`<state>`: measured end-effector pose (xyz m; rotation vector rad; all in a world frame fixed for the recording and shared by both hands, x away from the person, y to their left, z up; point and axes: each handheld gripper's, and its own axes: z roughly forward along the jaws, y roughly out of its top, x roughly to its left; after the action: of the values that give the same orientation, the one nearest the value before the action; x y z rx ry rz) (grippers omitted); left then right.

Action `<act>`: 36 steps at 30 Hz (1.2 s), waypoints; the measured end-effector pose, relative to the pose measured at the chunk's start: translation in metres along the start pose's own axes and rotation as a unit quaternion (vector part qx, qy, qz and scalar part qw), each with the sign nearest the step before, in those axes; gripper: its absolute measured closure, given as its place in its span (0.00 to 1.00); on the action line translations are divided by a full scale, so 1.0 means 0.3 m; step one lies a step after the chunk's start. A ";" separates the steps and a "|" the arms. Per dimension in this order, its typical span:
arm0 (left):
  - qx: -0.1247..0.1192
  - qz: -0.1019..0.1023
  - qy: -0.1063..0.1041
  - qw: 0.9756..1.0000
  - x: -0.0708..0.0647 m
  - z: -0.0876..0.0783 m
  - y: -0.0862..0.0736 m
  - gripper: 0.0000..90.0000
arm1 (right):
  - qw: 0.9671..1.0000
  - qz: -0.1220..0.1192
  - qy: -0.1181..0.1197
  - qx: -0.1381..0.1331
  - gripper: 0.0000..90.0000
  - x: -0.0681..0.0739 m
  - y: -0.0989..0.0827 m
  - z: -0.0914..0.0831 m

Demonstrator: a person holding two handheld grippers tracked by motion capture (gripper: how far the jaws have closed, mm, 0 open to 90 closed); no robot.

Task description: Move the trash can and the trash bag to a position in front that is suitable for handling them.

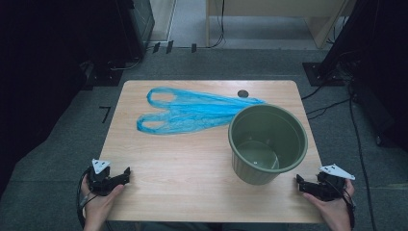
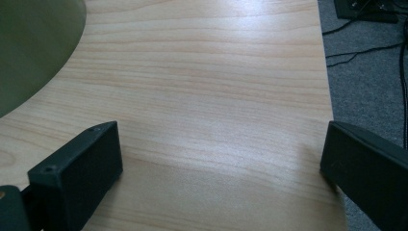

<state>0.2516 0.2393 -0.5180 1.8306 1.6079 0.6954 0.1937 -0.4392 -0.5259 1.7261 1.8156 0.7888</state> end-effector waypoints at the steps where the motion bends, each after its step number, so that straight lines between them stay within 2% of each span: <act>1: 0.000 0.000 0.000 1.000 0.000 0.000 0.000 0.11 | 1.000 0.002 0.002 -0.003 0.01 -0.002 -0.001 -0.002; 3: 0.000 0.000 0.000 1.000 0.000 0.000 0.000 0.11 | 1.000 0.005 0.005 -0.007 0.02 -0.004 -0.002 -0.005; 4: 0.000 0.000 0.000 1.000 0.000 0.000 0.000 0.11 | 1.000 0.007 0.007 -0.014 0.07 -0.007 -0.002 -0.007; 5: 0.000 0.000 0.000 1.000 0.000 0.000 0.000 0.11 | 1.000 0.009 -0.001 -0.023 0.17 -0.008 -0.004 -0.012; 6: 0.000 0.000 0.000 1.000 0.000 0.000 0.000 0.11 | 0.999 0.015 -0.014 -0.039 0.19 -0.010 -0.006 -0.021; 8: 0.000 -0.001 0.001 1.000 0.000 0.000 0.000 0.11 | 0.999 0.020 -0.008 -0.048 0.26 -0.015 -0.006 -0.026; 11: 0.000 -0.005 0.006 1.000 -0.001 -0.002 -0.001 0.12 | 0.998 0.030 -0.007 -0.056 0.29 -0.020 -0.001 -0.030; 12: 0.001 -0.009 0.012 1.000 0.001 -0.005 -0.003 0.12 | 0.997 0.045 0.000 -0.067 0.30 -0.025 0.011 -0.036; 14: 0.001 -0.010 0.018 1.000 0.000 -0.008 -0.003 0.15 | 0.995 0.052 -0.001 -0.086 0.31 -0.023 0.031 -0.047; 15: -0.007 -0.010 0.023 1.000 -0.002 -0.019 0.000 0.17 | 0.994 0.052 -0.001 -0.095 0.33 -0.018 0.042 -0.054; 16: -0.007 -0.010 0.023 1.000 -0.002 -0.019 0.000 0.17 | 0.993 0.053 0.002 -0.104 0.35 -0.012 0.053 -0.060; 17: -0.011 -0.015 0.011 1.000 -0.003 -0.027 0.006 0.17 | 0.992 0.054 0.007 -0.115 0.37 -0.005 0.063 -0.064; 18: -0.011 -0.015 0.011 1.000 -0.003 -0.027 0.006 0.18 | 0.992 0.054 0.007 -0.115 0.37 -0.005 0.063 -0.064; 19: -0.016 -0.018 0.009 1.000 -0.005 -0.033 0.011 0.25 | 0.990 0.055 0.014 -0.127 0.41 0.012 0.082 -0.069; 20: -0.025 -0.021 0.015 0.999 -0.006 -0.042 0.014 0.25 | 0.990 0.055 0.014 -0.127 0.41 0.012 0.082 -0.069; 21: -0.035 -0.028 0.019 0.999 -0.007 -0.049 0.019 0.35 | 0.990 0.054 0.017 -0.131 0.42 0.023 0.092 -0.071; 25: -0.045 -0.038 0.006 0.998 -0.012 -0.064 0.032 0.36 | 0.987 0.050 0.037 -0.147 0.43 0.052 0.129 -0.076; 27: -0.042 -0.038 0.000 0.998 -0.019 -0.060 0.032 0.36 | 0.986 0.048 0.041 -0.154 0.44 0.063 0.145 -0.073; 31: -0.040 -0.044 -0.013 0.998 -0.044 -0.051 0.039 0.36 | 0.983 0.049 0.065 -0.163 0.43 0.083 0.185 -0.043; 33: -0.041 -0.046 -0.020 0.998 -0.055 -0.048 0.047 0.40 | 0.984 0.035 0.065 -0.164 0.43 0.099 0.202 -0.022; 36: -0.040 -0.048 -0.032 0.998 -0.068 -0.043 0.056 0.45 | 0.983 0.033 0.068 -0.170 0.46 0.111 0.215 -0.004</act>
<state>0.2511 0.2187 -0.4968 1.6896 1.5914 0.6426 0.2359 -0.4046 -0.4782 1.5462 1.5997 1.1931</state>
